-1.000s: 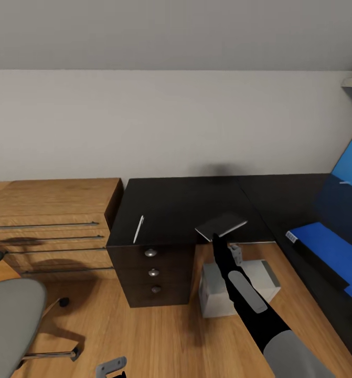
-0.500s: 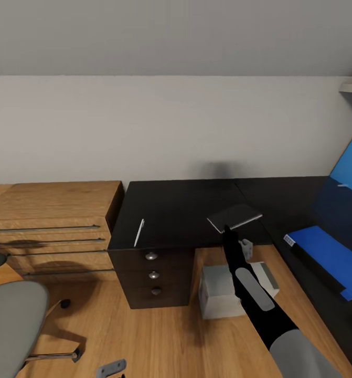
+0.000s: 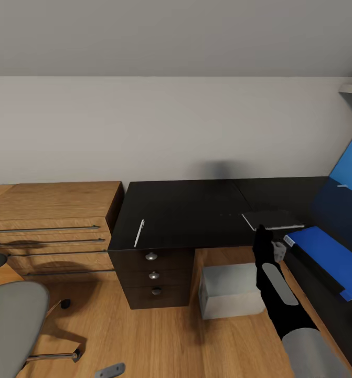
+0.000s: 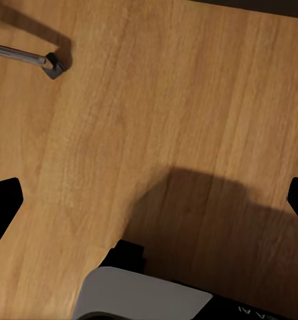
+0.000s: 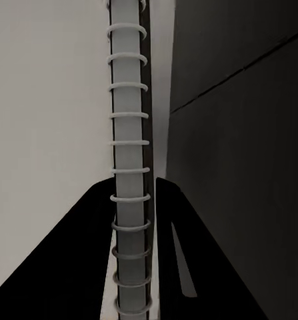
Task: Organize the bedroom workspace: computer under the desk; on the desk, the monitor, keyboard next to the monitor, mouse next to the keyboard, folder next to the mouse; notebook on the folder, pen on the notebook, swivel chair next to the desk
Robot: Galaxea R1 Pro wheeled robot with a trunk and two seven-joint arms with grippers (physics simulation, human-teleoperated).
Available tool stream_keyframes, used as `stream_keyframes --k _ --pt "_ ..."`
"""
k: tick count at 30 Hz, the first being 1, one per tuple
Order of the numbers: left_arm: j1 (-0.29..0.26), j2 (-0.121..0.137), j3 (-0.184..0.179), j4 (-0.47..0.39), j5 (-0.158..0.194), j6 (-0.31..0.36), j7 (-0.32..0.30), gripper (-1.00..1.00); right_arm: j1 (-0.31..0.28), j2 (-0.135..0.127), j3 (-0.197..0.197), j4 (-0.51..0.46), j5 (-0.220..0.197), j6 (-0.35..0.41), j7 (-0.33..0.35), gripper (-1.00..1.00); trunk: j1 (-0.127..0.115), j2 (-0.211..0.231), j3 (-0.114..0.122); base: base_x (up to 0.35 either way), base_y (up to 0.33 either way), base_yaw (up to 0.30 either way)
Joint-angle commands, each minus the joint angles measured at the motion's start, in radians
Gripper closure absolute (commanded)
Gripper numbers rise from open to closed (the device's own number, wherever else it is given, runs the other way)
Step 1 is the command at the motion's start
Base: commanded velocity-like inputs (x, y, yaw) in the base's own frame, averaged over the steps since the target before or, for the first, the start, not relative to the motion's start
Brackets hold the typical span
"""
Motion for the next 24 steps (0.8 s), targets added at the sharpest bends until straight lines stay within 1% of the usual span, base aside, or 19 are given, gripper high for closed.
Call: stream_keyframes --k 1,2,3,7,17,20,24 --pt "-0.001 0.001 -0.003 -0.002 0.004 0.004 0.008 -1.0 -0.001 -0.002 -0.009 0.001 -0.012 -0.002 0.012 1.0 0.0 0.0 -0.001 0.0 0.0 0.0" --pt "-0.001 0.002 -0.002 -0.002 0.004 0.004 0.008 -1.0 -0.001 -0.004 -0.019 0.001 -0.012 -0.001 0.012 1.0 0.0 0.0 -0.001 0.0 0.0 0.0" --pt "-0.001 0.002 0.0 -0.001 0.005 0.005 0.008 -1.0 -0.001 -0.013 -0.04 0.001 -0.013 0.001 0.012 1.0 0.0 0.0 -0.001 0.0 0.0 0.0" --pt "-0.001 0.001 0.0 0.008 0.005 0.004 0.005 -1.0 -0.001 -0.024 -0.059 0.001 -0.012 0.001 0.012 1.0 0.0 0.0 -0.001 0.0 0.0 0.0" --pt "-0.001 0.001 -0.001 0.017 0.005 0.003 0.004 -1.0 -0.001 -0.026 -0.062 0.001 -0.013 0.001 0.013 1.0 0.0 0.0 -0.001 0.0 0.0 0.0" --pt "-0.001 0.001 -0.006 0.026 0.0 0.001 0.002 -1.0 -0.001 -0.023 -0.063 0.001 -0.013 -0.007 0.012 1.0 0.0 0.0 -0.001 0.0 -0.01 0.0" --pt "-0.001 0.0 -0.009 0.029 -0.002 0.001 0.001 -1.0 -0.001 -0.022 -0.065 0.001 -0.013 -0.01 0.009 1.0 0.0 0.0 -0.001 0.0 -0.188 0.0"
